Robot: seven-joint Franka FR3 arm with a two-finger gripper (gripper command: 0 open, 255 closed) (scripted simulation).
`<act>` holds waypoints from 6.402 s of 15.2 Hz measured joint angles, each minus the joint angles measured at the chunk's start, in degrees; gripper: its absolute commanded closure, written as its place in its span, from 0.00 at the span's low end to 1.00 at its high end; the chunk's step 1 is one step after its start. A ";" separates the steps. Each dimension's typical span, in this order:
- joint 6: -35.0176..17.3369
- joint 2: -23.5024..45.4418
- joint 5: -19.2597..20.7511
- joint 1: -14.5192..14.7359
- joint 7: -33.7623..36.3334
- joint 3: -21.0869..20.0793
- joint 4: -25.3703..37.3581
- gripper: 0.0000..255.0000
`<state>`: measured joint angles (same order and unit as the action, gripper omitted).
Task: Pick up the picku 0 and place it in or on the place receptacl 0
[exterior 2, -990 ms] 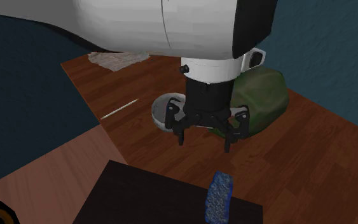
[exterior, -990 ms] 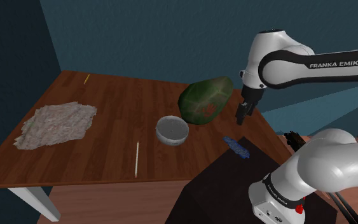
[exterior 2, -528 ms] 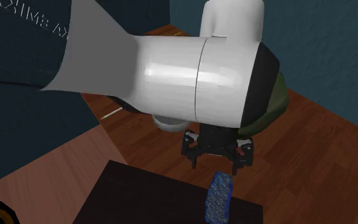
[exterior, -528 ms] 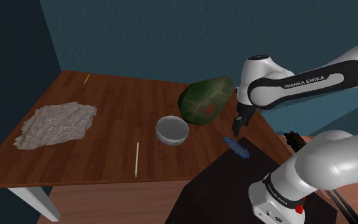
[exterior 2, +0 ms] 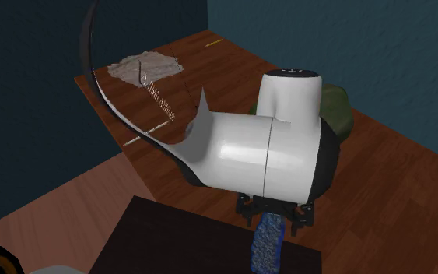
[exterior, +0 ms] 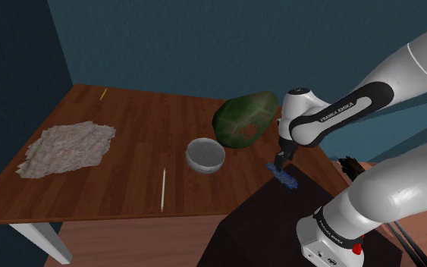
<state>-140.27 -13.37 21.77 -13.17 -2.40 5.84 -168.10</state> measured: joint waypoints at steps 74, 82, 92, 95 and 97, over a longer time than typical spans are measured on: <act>4.09 -5.13 -1.50 0.37 15.62 -2.25 2.85 1.00; 6.88 5.91 -7.78 7.14 23.19 -8.69 15.03 1.00; 12.73 21.58 -9.94 12.47 31.53 -13.93 34.98 1.00; 15.12 27.37 -9.76 14.13 33.86 -14.87 42.70 1.00; 16.84 30.54 -9.72 15.27 35.22 -15.39 47.32 1.00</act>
<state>-123.43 17.17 12.05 2.10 32.82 -9.55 -120.77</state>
